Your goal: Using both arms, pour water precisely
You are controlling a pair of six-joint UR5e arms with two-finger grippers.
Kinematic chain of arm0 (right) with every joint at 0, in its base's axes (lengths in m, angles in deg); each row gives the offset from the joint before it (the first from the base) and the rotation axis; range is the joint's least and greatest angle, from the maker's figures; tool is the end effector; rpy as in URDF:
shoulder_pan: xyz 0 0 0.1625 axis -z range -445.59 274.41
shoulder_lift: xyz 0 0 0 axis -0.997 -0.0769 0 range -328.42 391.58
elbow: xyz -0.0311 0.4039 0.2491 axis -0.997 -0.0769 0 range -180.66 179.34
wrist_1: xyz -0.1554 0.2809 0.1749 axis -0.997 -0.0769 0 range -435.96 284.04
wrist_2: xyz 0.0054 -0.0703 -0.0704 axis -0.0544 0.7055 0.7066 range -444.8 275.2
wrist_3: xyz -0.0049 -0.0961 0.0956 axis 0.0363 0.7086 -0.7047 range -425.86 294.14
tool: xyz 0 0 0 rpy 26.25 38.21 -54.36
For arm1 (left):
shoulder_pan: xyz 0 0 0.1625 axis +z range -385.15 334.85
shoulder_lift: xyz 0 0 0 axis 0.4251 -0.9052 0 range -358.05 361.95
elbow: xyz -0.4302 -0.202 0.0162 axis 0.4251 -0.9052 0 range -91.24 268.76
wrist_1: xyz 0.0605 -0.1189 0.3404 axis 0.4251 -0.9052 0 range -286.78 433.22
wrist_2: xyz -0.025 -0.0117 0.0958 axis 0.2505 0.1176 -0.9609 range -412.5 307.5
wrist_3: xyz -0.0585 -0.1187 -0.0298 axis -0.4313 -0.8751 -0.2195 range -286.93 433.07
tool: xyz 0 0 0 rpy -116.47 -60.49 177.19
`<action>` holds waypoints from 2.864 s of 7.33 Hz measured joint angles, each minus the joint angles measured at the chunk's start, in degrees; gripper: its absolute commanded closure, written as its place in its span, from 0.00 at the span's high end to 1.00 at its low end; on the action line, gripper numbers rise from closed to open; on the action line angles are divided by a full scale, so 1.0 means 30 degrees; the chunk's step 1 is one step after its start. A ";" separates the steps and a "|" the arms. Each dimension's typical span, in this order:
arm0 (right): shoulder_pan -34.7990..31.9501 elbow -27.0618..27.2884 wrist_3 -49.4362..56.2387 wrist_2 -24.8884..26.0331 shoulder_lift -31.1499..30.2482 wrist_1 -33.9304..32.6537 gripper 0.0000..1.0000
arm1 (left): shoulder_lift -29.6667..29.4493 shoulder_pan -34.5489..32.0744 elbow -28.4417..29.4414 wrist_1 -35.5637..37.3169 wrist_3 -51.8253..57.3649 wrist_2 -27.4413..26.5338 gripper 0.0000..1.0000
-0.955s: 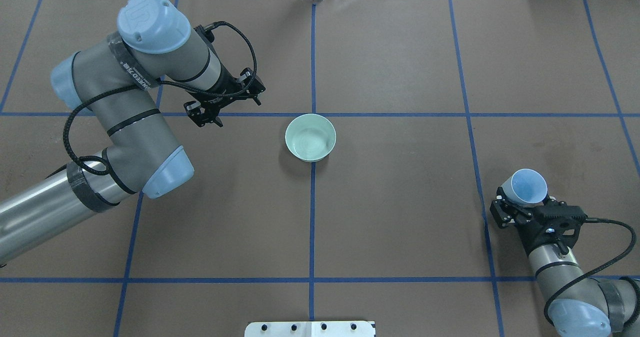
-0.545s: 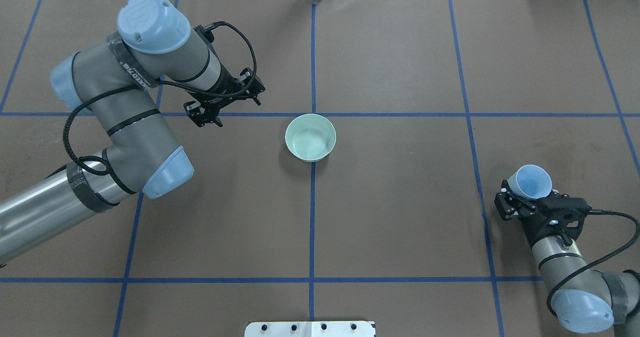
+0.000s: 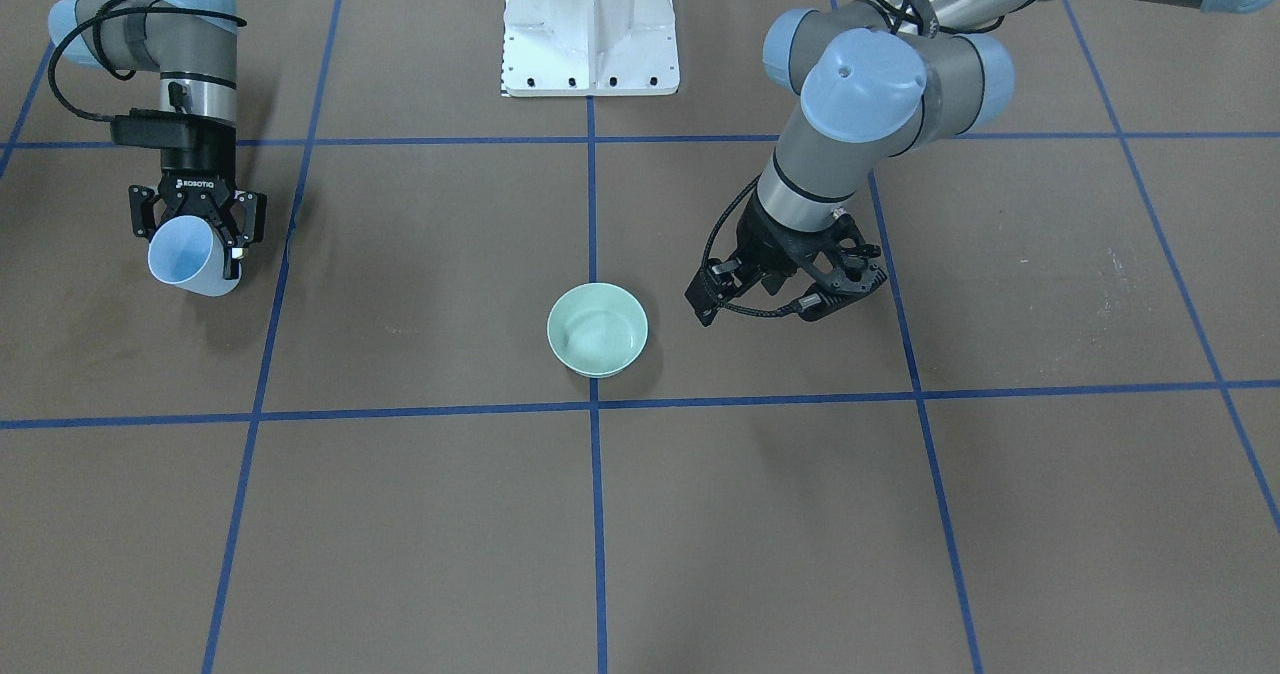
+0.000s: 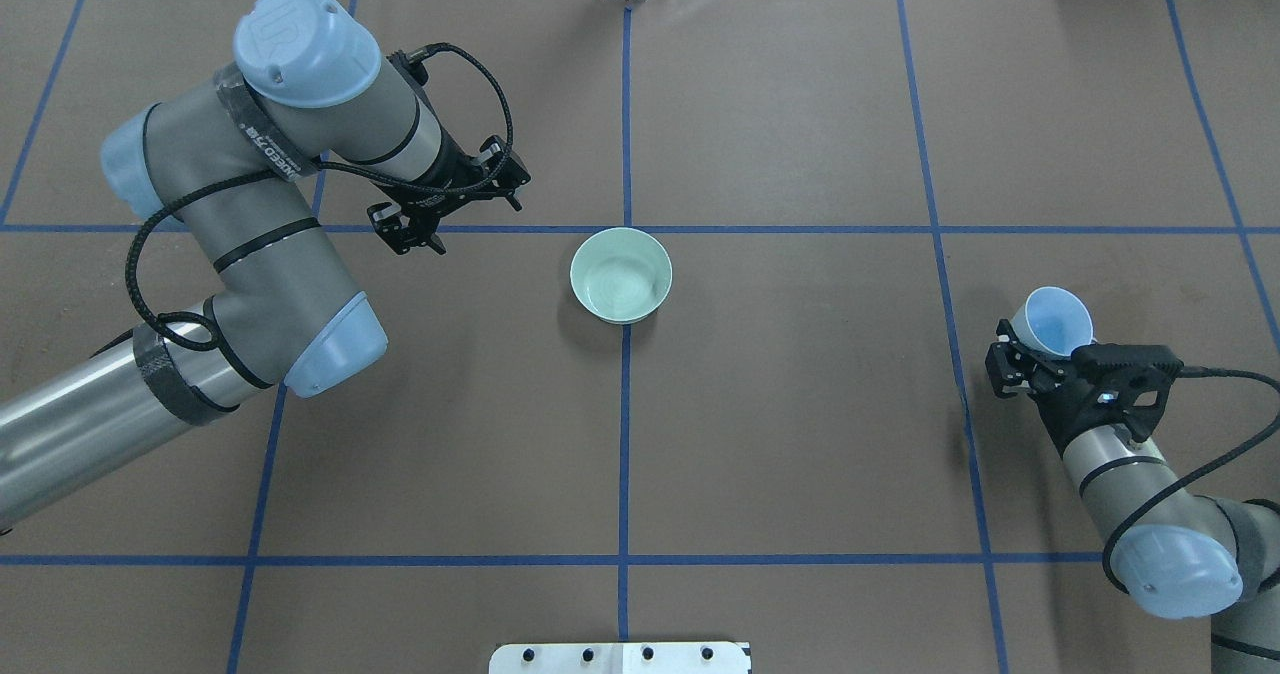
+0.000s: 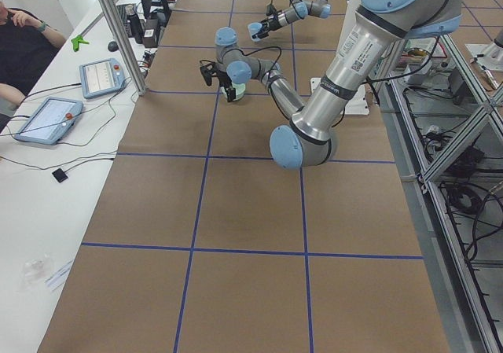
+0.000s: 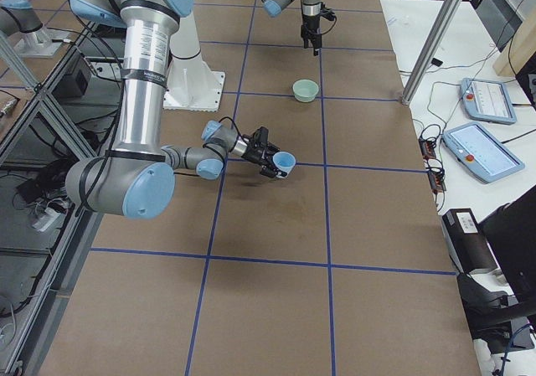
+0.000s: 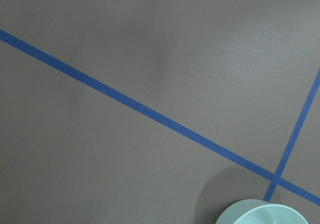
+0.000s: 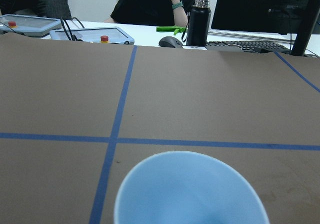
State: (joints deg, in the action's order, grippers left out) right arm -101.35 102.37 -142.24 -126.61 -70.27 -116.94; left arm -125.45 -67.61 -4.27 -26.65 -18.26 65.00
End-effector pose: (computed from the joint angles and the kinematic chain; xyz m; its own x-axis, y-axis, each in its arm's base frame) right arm -0.2980 -0.3277 0.6022 0.7711 0.0546 0.6344 -0.5666 0.5135 0.6445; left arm 0.4719 -0.5275 0.3197 0.4633 -0.4518 -0.7624 0.3474 0.8840 -0.3128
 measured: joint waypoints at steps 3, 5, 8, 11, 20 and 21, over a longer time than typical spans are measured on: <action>-0.3708 0.0942 0.4441 -0.4277 0.0773 0.0724 0.00 | 0.0020 -0.0046 -0.0263 -0.0052 0.0674 0.0004 1.00; -0.6230 0.0897 0.8059 -0.8771 0.2945 0.1899 0.00 | 0.0664 -0.0262 -0.0779 -0.0058 0.2742 -0.0001 1.00; -0.7287 -0.0269 1.0320 -1.2256 0.7216 0.2278 0.00 | 0.1918 -0.1266 -0.1275 -0.0088 0.5992 0.0182 1.00; -0.7259 -0.0655 1.2826 -1.4294 0.9032 0.2003 0.00 | 0.3502 -0.2804 -0.1780 -0.0048 0.9124 0.0444 1.00; -0.4377 -0.1145 1.4226 -1.7837 1.2733 -0.4182 0.00 | 0.5540 -0.7178 0.0079 -0.0182 1.7698 0.2960 1.00; -0.4328 -0.1037 1.4576 -1.8156 1.3145 -0.5786 0.00 | 0.5545 -0.7236 0.0276 -0.0208 1.7865 0.2962 1.00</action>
State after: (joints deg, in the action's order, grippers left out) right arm -114.34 99.26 -98.51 -181.08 -30.84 -134.30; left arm -108.82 -89.31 -3.45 -27.27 35.34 73.89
